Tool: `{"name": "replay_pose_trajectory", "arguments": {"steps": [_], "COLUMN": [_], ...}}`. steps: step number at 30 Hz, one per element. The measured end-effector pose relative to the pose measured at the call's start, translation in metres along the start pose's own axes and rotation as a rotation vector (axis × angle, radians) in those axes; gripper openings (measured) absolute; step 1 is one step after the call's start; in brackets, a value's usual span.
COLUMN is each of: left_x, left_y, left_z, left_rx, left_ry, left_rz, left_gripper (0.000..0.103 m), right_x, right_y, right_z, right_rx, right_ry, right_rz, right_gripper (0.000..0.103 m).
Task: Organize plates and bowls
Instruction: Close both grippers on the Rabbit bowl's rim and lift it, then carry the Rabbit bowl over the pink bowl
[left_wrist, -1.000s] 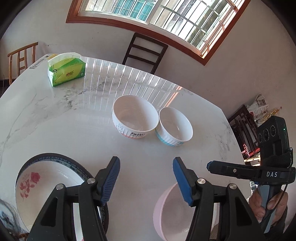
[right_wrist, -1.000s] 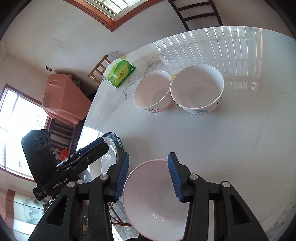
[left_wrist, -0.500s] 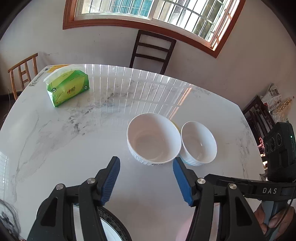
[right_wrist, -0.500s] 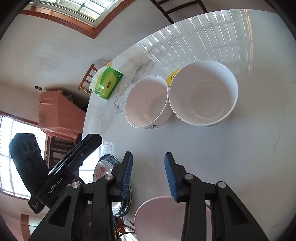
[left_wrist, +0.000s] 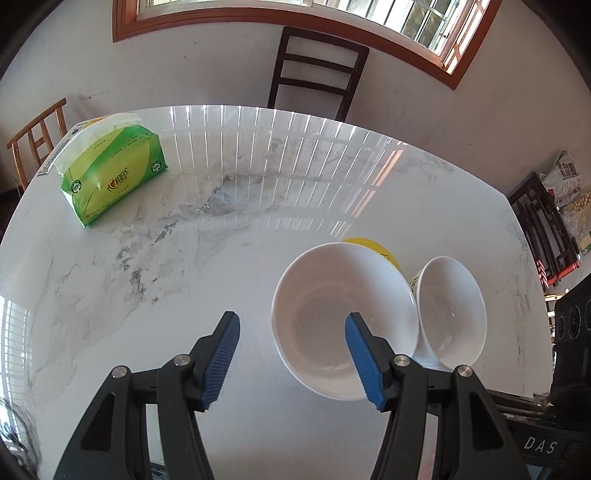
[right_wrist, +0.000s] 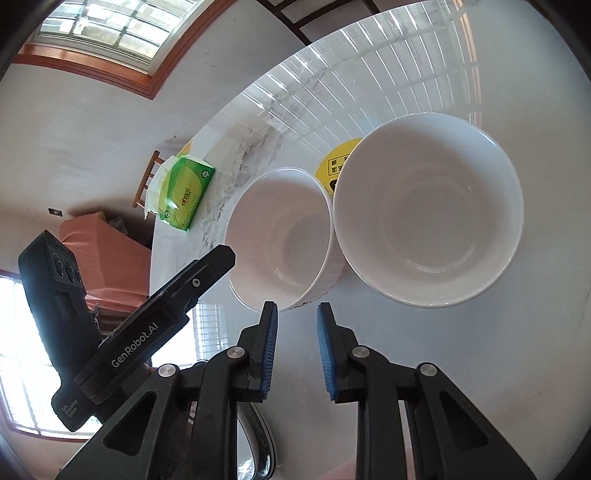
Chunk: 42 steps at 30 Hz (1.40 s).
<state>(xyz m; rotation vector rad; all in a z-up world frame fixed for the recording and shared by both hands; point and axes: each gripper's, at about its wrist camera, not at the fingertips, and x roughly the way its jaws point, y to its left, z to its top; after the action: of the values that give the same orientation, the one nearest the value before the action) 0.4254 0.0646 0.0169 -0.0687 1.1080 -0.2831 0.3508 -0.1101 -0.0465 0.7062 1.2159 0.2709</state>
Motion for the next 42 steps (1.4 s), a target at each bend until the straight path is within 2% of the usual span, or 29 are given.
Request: {"name": "replay_pose_trajectory", "arguments": {"steps": [4,6,8,10,12,14,16,19,24,29,42], "left_x": [0.012,0.019,0.027,0.035,0.042,0.045,0.044,0.038,0.022,-0.005,-0.093], "left_y": [-0.005,-0.008,-0.01,-0.01,-0.008,0.0,0.009,0.014,0.029,0.032,0.0], "left_z": [0.006,0.008,0.008,0.009,0.008,0.007,0.005,-0.002,-0.026,-0.051,-0.104], "left_rx": [0.021,0.036,0.058,0.063,0.05,0.0,-0.044,-0.058,-0.151,-0.199,-0.202], "left_ry": [0.017,0.032,0.043,0.05,0.064,0.044,0.033,0.025,0.001,-0.034,-0.133], "left_rz": [0.035,0.054,0.099,0.111,0.11,0.115,0.07,0.069,0.057,0.031,-0.075], "left_gripper": [0.059,0.048,0.046,0.036,0.016,0.007,0.006,0.005,0.006,0.007,0.012], "right_x": [0.009,0.015,0.019,0.024,0.026,0.028,0.03,0.03,0.032,0.023,-0.048], "right_y": [0.001,0.002,0.002,0.002,0.003,0.003,0.003,0.007,0.007,0.004,0.002], "right_z": [0.004,0.005,0.005,0.006,0.007,0.008,0.01,0.01,0.005,-0.008,-0.056], "right_rx": [0.009,0.02,0.017,0.024,0.021,0.017,0.008,-0.045,-0.077,-0.097,-0.185], "right_ry": [-0.015,-0.017,-0.017,-0.018,-0.024,-0.021,-0.018,-0.017,0.023,0.046,0.022], "right_rz": [-0.038,-0.049,-0.068,-0.082,-0.096,-0.104,-0.11,-0.12,-0.078,-0.028,0.066], "right_gripper": [0.022,0.022,0.022,0.023,0.024,0.025,0.026,0.025,0.021,0.018,0.015]}}
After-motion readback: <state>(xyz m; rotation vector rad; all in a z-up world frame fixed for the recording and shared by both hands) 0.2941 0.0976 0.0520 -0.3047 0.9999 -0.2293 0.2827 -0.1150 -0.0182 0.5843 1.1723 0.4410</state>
